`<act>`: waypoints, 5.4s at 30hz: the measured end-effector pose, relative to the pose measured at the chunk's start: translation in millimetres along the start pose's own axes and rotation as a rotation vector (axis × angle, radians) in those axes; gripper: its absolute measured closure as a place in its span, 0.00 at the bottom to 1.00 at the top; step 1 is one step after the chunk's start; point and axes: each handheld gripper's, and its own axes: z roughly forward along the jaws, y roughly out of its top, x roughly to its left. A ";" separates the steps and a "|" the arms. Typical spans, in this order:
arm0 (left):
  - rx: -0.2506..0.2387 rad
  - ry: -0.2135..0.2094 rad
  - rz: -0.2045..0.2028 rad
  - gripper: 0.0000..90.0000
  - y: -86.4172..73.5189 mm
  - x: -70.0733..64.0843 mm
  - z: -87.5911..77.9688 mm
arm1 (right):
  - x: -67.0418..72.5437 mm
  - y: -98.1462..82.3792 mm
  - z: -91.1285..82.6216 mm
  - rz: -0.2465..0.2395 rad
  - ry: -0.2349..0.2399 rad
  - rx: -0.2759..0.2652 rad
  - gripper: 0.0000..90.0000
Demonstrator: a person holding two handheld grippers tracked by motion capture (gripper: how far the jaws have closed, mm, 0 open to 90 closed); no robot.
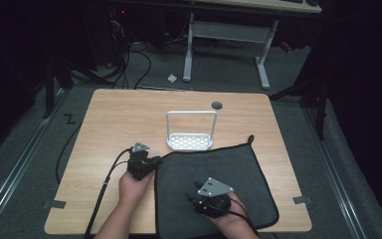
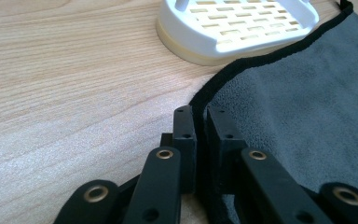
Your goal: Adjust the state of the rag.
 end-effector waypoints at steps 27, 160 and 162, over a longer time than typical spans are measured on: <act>-0.068 -0.043 -0.036 0.91 -3.6 5.4 -7.2 | 80.7 6.7 56.6 -0.108 0.202 0.109 0.56; -0.059 -0.089 0.001 0.73 54.2 -106.3 55.7 | -4.9 -35.0 -59.6 -0.024 -0.085 -0.122 0.77; -0.067 -0.098 -0.003 0.65 54.1 -109.3 58.5 | -7.1 -35.8 -59.8 -0.018 -0.087 -0.122 0.77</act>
